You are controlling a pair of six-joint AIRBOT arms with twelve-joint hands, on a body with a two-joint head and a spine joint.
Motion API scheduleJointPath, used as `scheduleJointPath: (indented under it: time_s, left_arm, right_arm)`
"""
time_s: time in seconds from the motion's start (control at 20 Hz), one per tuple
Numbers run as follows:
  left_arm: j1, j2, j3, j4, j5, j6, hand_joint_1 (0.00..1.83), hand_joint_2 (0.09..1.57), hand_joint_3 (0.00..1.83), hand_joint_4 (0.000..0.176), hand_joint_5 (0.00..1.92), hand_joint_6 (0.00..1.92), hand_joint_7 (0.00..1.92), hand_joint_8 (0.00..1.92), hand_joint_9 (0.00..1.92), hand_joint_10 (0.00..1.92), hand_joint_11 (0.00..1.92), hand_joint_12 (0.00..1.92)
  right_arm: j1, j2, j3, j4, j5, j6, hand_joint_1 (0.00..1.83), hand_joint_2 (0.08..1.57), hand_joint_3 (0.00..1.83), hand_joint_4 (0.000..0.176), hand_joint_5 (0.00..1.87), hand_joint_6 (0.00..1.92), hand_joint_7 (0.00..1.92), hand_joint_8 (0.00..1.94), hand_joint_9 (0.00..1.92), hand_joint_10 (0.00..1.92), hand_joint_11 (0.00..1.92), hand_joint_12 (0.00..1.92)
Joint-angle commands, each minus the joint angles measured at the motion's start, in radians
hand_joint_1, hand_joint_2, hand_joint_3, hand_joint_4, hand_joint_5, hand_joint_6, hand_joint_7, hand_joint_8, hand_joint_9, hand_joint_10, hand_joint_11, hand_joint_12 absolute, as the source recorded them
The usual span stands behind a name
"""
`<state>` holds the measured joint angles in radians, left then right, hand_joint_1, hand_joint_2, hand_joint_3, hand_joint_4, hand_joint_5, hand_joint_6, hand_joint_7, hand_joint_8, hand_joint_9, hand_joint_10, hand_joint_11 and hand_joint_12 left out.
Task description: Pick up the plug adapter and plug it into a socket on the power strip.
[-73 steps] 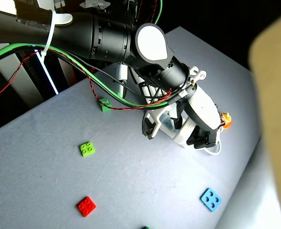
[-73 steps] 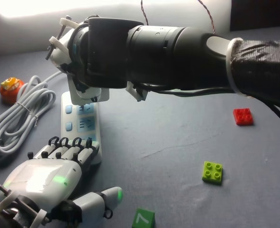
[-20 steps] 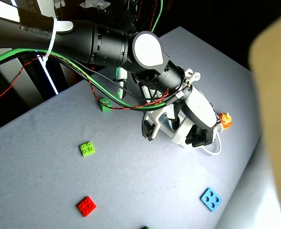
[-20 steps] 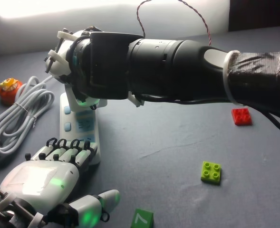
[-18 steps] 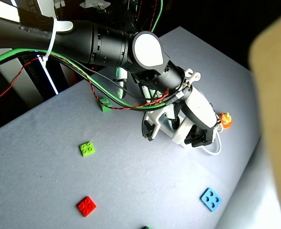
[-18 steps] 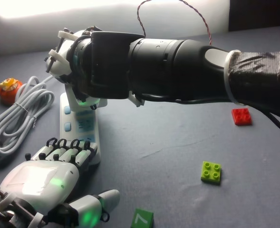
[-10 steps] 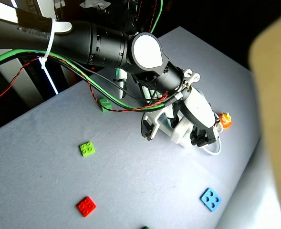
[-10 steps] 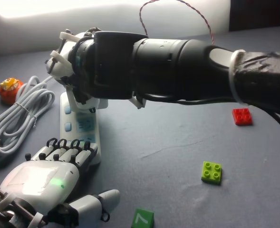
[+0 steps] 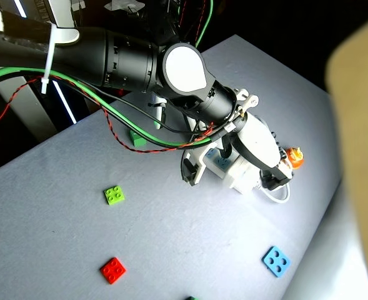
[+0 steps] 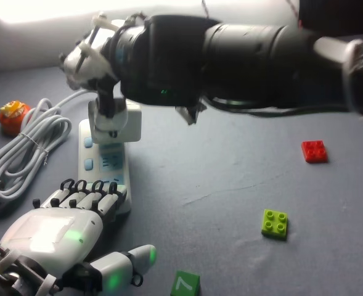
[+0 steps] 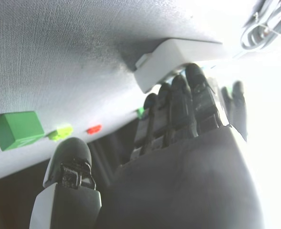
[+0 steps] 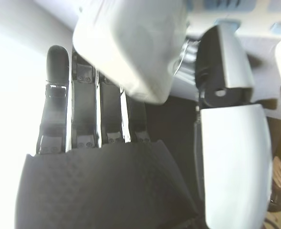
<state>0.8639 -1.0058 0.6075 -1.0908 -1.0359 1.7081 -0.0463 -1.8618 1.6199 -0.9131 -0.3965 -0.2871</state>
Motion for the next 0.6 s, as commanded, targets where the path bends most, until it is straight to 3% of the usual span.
scheduleJointPath:
  time_s: [0.0, 0.05, 0.2, 0.35, 0.4, 0.5, 0.55]
  left_arm:
    - [-0.002, 0.004, -0.003, -0.008, -0.018, -0.011, 0.00, 1.28, 0.00, 0.000, 0.06, 0.00, 0.13, 0.00, 0.13, 0.01, 0.00, 0.58]
    - [-0.007, 0.005, -0.003, -0.008, -0.018, -0.015, 0.00, 1.28, 0.00, 0.000, 0.08, 0.01, 0.15, 0.01, 0.16, 0.01, 0.00, 0.67]
    - [-0.024, 0.016, -0.004, -0.008, -0.018, -0.017, 0.00, 1.28, 0.00, 0.000, 0.07, 0.00, 0.15, 0.00, 0.16, 0.01, 0.00, 0.62]
    - [-0.052, 0.053, -0.006, -0.008, 0.007, -0.017, 0.00, 1.28, 0.00, 0.000, 0.09, 0.01, 0.16, 0.01, 0.17, 0.01, 0.00, 0.66]
    - [-0.062, 0.066, -0.006, -0.008, 0.018, -0.017, 0.00, 1.29, 0.00, 0.000, 0.04, 0.00, 0.12, 0.00, 0.13, 0.00, 0.00, 0.59]
    - [-0.082, 0.096, -0.007, -0.008, 0.044, -0.017, 0.00, 1.28, 0.00, 0.000, 0.04, 0.00, 0.11, 0.01, 0.12, 0.00, 0.00, 0.54]
    - [-0.093, 0.111, -0.008, -0.008, 0.058, -0.017, 0.00, 1.28, 0.00, 0.000, 0.05, 0.00, 0.11, 0.00, 0.12, 0.01, 0.00, 0.50]
  right_arm:
    - [0.019, 0.016, -0.018, -0.033, 0.072, 0.001, 0.85, 0.97, 0.00, 0.000, 0.26, 0.00, 0.39, 0.00, 0.42, 0.00, 0.00, 1.09]
    - [0.033, 0.067, -0.075, -0.033, 0.086, 0.011, 0.81, 0.97, 0.00, 0.000, 0.20, 0.00, 0.32, 0.00, 0.33, 0.00, 0.00, 0.93]
    - [0.049, 0.153, -0.172, -0.033, 0.089, 0.015, 0.81, 0.96, 0.00, 0.000, 0.16, 0.00, 0.25, 0.00, 0.27, 0.00, 0.00, 0.82]
    - [0.065, 0.304, -0.326, -0.034, 0.131, 0.023, 0.79, 0.95, 0.00, 0.000, 0.10, 0.00, 0.19, 0.00, 0.20, 0.00, 0.00, 0.71]
    - [0.070, 0.348, -0.368, -0.035, 0.145, 0.026, 0.75, 0.92, 0.00, 0.000, 0.03, 0.00, 0.10, 0.00, 0.12, 0.00, 0.00, 0.53]
    - [0.076, 0.468, -0.480, -0.041, 0.169, 0.045, 0.74, 0.89, 0.00, 0.000, 0.07, 0.01, 0.12, 0.00, 0.14, 0.01, 0.00, 0.59]
    - [0.074, 0.521, -0.526, -0.043, 0.172, 0.058, 0.75, 0.86, 0.00, 0.000, 0.13, 0.02, 0.18, 0.02, 0.20, 0.02, 0.00, 0.71]
